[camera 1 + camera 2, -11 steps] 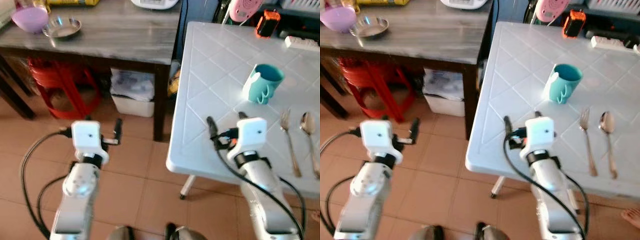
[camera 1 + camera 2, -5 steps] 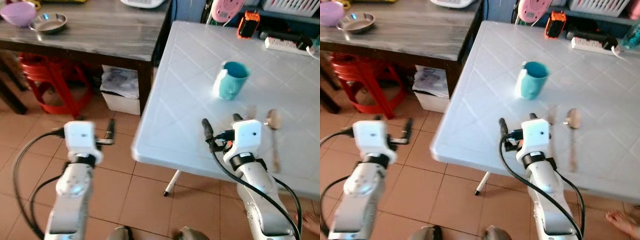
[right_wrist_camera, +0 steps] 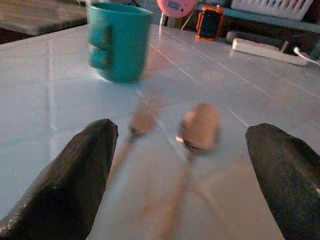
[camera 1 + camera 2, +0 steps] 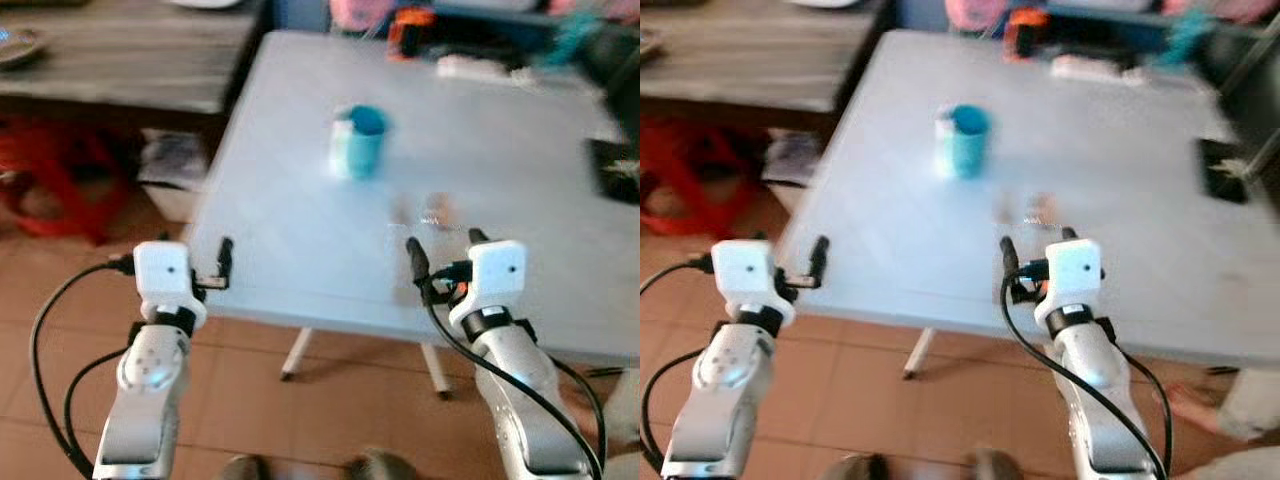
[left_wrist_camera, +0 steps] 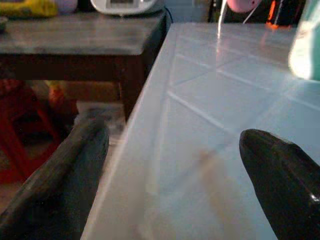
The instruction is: Setting the table
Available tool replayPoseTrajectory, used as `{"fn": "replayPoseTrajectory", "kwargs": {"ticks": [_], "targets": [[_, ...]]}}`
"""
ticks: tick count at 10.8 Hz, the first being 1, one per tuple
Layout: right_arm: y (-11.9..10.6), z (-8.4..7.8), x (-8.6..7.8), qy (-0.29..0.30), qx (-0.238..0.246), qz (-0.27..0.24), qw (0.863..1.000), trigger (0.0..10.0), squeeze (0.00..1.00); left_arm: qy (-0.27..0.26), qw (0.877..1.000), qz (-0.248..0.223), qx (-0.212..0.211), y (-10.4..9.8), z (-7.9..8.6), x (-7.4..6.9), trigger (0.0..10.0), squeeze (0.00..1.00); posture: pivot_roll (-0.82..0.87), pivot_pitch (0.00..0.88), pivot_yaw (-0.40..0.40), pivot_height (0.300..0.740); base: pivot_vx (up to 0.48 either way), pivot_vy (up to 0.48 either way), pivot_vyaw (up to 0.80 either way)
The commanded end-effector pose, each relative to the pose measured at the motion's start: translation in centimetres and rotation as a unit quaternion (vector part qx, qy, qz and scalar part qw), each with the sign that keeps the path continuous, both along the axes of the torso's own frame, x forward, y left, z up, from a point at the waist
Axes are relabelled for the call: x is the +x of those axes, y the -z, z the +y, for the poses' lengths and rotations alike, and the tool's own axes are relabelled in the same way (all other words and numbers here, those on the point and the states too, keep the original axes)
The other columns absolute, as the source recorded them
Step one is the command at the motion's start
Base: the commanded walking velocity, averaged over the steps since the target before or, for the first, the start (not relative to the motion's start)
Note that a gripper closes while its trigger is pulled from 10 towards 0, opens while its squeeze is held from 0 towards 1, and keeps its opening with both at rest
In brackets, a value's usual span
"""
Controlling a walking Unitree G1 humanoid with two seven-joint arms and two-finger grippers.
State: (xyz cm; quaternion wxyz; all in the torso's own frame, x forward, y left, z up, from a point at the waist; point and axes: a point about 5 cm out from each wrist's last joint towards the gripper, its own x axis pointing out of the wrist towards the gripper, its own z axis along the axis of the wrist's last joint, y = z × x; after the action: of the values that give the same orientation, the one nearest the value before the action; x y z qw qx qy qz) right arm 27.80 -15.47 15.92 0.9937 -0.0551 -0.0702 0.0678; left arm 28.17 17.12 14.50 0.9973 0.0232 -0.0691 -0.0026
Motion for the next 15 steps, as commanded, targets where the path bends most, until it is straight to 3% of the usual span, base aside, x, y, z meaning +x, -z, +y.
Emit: {"fn": "replayPoseTrajectory", "kwargs": {"ticks": [1,6,8,10,12,15], "targets": [[-0.2,-0.4,-0.1,0.007,-0.002,-0.004,1.000,10.0,0.00,0.000,1.000,0.000,-0.006,0.2,-0.2,-0.2,10.0,0.00,-0.06,0.227,-0.015,0.740,0.000,0.000,0.00],[-0.4,0.5,0.2,-0.010,0.019,0.004,1.000,10.0,0.00,-0.005,1.000,0.017,0.022,2.0,0.4,-1.3,10.0,0.00,-0.06,0.229,-0.012,0.740,0.000,0.000,0.00],[-0.5,0.7,0.7,0.003,-0.010,-0.003,1.000,10.0,0.00,0.005,0.999,0.016,0.032,2.0,0.2,-1.3,10.0,0.00,-0.05,0.231,-0.012,0.740,0.000,0.000,0.00],[-1.1,1.5,1.1,-0.022,0.017,-0.010,1.000,10.0,0.00,0.013,0.999,0.014,0.039,2.1,0.2,-1.6,10.0,0.00,-0.05,0.232,-0.010,0.740,0.000,0.000,0.00],[-1.9,2.8,2.2,-0.050,0.048,-0.003,0.998,10.0,0.00,0.073,0.995,0.028,0.060,2.9,0.2,-2.6,10.0,0.00,-0.04,0.238,-0.009,0.740,0.000,0.000,0.00],[-1.7,5.4,3.6,-0.062,0.101,0.029,0.993,10.0,0.00,0.087,0.994,0.029,0.067,3.0,0.7,-2.4,10.0,0.00,-0.03,0.234,-0.007,0.740,0.000,0.000,0.00]]}}
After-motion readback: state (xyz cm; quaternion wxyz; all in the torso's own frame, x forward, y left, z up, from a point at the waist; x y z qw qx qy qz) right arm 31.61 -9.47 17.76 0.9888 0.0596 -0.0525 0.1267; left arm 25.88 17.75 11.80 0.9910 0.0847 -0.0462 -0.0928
